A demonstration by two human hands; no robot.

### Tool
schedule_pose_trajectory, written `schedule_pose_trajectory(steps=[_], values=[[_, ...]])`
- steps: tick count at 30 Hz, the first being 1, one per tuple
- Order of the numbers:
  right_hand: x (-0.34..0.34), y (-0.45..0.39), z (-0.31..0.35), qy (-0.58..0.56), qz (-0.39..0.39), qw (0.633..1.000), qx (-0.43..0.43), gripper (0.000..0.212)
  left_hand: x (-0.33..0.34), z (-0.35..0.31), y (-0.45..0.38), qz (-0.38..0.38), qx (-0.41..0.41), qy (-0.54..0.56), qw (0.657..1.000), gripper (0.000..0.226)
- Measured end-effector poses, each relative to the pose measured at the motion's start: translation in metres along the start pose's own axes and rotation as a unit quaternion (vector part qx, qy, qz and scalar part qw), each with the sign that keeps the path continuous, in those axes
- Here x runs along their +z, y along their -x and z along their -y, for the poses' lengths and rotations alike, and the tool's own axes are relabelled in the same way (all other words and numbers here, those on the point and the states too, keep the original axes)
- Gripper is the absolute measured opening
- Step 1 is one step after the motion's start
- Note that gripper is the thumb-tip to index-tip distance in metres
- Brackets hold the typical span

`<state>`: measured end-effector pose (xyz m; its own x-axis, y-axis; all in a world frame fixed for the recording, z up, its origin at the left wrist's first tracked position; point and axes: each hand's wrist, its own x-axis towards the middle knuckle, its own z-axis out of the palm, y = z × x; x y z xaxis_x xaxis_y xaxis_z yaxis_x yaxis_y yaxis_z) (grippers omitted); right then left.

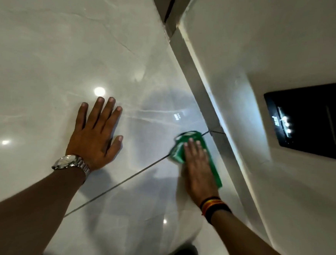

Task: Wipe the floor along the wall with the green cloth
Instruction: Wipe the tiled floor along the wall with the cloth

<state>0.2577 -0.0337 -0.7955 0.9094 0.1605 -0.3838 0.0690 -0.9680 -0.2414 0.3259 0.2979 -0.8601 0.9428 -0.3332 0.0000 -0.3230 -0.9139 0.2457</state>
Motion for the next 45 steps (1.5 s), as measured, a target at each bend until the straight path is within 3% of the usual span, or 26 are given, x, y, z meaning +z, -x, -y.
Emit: schedule_pose_trajectory(steps=[4, 11, 14, 18, 21, 24, 31, 35, 41, 45], values=[[-0.023, -0.044, -0.005, -0.038, -0.004, 0.998, 0.044, 0.065, 0.002, 0.000, -0.002, 0.008, 0.002, 0.011, 1.000, 0.083], [-0.046, -0.188, 0.074, -0.100, -0.090, 0.990, 0.034, 0.075, 0.005, 0.002, -0.001, 0.000, 0.002, 0.001, 1.000, 0.085], [-0.041, -0.183, 0.092, -0.079, -0.071, 0.994, -0.038, 0.081, 0.004, 0.001, -0.003, -0.004, 0.003, 0.002, 1.000, 0.085], [-0.020, -0.094, 0.071, -0.013, 0.029, 0.984, -0.176, 0.079, 0.005, 0.003, -0.001, -0.008, 0.009, 0.002, 1.000, 0.086], [-0.026, -0.064, 0.030, -0.027, 0.026, 0.997, -0.066, 0.070, 0.008, 0.003, -0.001, -0.014, 0.008, 0.006, 1.000, 0.084], [-0.042, -0.102, 0.026, -0.055, -0.009, 0.998, 0.016, 0.062, 0.009, 0.005, -0.001, -0.019, 0.005, 0.019, 1.000, 0.081], [-0.074, -0.265, 0.116, -0.095, -0.064, 0.993, 0.020, 0.065, 0.013, 0.004, -0.002, -0.015, 0.005, 0.014, 1.000, 0.079], [-0.086, -0.311, 0.147, -0.037, -0.030, 0.999, -0.003, 0.065, 0.013, 0.004, -0.001, -0.015, 0.009, 0.005, 1.000, 0.079], [-0.076, -0.254, 0.126, 0.004, 0.039, 0.979, -0.200, 0.061, 0.010, 0.004, -0.002, -0.021, 0.007, 0.012, 1.000, 0.078], [-0.049, -0.187, 0.069, -0.052, -0.038, 0.997, -0.046, 0.058, 0.008, 0.004, 0.000, -0.027, 0.011, 0.018, 0.999, 0.078]])
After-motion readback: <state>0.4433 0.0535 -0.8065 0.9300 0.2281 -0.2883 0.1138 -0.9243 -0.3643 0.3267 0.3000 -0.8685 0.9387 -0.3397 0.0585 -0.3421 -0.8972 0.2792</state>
